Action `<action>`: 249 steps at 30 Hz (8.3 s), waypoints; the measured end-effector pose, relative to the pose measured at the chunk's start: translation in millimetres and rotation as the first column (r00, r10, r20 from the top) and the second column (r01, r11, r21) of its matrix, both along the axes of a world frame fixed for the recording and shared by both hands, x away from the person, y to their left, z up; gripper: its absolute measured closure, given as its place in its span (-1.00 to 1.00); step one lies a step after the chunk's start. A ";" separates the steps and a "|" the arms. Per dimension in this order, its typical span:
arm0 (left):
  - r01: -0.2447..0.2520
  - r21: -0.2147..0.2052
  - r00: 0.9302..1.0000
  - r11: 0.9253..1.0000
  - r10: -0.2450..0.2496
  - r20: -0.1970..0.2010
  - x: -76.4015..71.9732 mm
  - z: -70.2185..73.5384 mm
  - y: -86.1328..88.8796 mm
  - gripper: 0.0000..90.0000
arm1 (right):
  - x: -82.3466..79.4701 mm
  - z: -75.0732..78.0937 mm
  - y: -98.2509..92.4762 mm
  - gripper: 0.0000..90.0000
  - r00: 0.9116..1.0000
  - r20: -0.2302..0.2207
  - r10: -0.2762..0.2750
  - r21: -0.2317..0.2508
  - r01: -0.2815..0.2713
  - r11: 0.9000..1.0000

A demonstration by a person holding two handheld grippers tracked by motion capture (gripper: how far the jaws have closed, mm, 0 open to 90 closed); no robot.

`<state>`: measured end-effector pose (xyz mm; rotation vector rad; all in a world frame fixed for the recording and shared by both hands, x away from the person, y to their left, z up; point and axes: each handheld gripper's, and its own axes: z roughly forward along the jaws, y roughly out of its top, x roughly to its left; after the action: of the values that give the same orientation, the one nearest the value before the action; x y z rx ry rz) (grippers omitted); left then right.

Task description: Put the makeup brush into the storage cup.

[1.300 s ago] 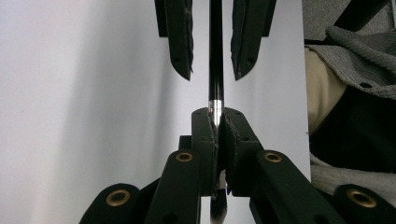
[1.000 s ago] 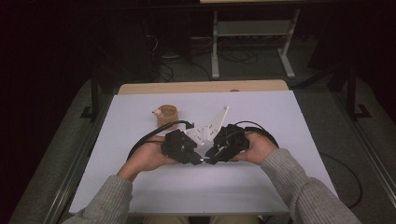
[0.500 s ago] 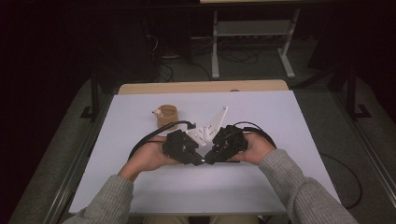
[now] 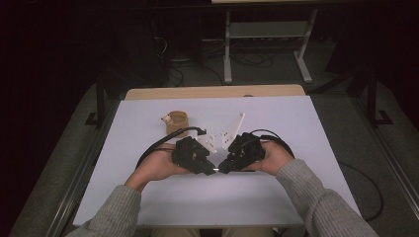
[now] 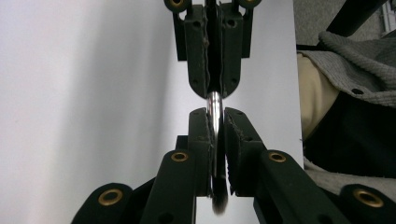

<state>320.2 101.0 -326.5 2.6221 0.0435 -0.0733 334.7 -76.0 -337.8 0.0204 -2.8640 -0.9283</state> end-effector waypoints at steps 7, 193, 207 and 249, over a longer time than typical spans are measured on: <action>-0.025 0.020 1.000 0.999 0.026 -0.018 -2.2 -2.5 -2.1 0.87 | 3.9 -6.9 5.9 0.79 0.998 0.031 0.054 0.037 -0.056 0.998; -0.409 -0.288 0.907 0.866 0.422 -0.018 -36.7 -61.6 133.8 -0.23 | 177.5 29.9 133.2 0.83 0.949 -0.127 -0.289 0.377 0.315 0.871; -0.408 -0.291 0.907 0.865 0.420 -0.023 -36.9 -62.1 134.9 -0.24 | 181.7 18.2 142.9 0.83 0.945 -0.139 -0.295 0.378 0.326 0.867; -0.420 -0.296 0.902 0.858 0.431 -0.029 -37.6 -63.0 141.0 -0.24 | 204.2 -28.3 157.4 0.82 0.889 -0.185 -0.418 0.394 0.457 0.797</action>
<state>282.6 241.9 -389.5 2.2542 0.5566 0.1186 538.9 81.3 -366.0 -0.6541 -2.5572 -1.5854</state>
